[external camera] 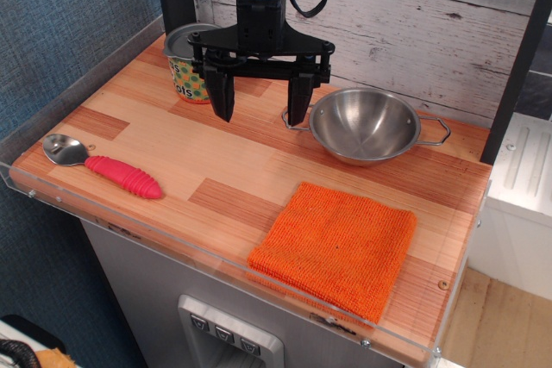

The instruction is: Put the red spoon between the can and the silver bowl.

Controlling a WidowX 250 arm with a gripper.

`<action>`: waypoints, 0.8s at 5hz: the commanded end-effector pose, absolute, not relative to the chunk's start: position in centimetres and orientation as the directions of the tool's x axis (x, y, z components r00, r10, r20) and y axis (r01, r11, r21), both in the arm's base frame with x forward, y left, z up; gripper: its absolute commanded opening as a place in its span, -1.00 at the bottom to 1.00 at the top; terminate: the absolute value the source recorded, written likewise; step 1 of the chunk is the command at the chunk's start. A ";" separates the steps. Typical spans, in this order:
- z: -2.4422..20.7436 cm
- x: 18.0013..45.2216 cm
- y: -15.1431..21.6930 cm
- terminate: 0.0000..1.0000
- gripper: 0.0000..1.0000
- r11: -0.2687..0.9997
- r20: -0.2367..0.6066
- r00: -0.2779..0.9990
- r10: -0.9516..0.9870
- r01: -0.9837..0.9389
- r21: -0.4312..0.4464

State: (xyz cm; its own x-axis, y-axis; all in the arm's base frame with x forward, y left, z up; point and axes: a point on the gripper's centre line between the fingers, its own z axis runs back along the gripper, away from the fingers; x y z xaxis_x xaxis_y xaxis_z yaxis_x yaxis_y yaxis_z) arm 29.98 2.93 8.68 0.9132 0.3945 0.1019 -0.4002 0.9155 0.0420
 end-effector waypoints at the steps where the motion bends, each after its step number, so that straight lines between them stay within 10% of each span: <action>1: 8.7 30.0 2.9 -1.00 1.00 0.915 0.102 0.913 0.395 -0.400 0.042; 4: 7.4 24.8 11.7 -1.00 1.00 0.405 0.083 0.403 0.911 -0.914 -0.005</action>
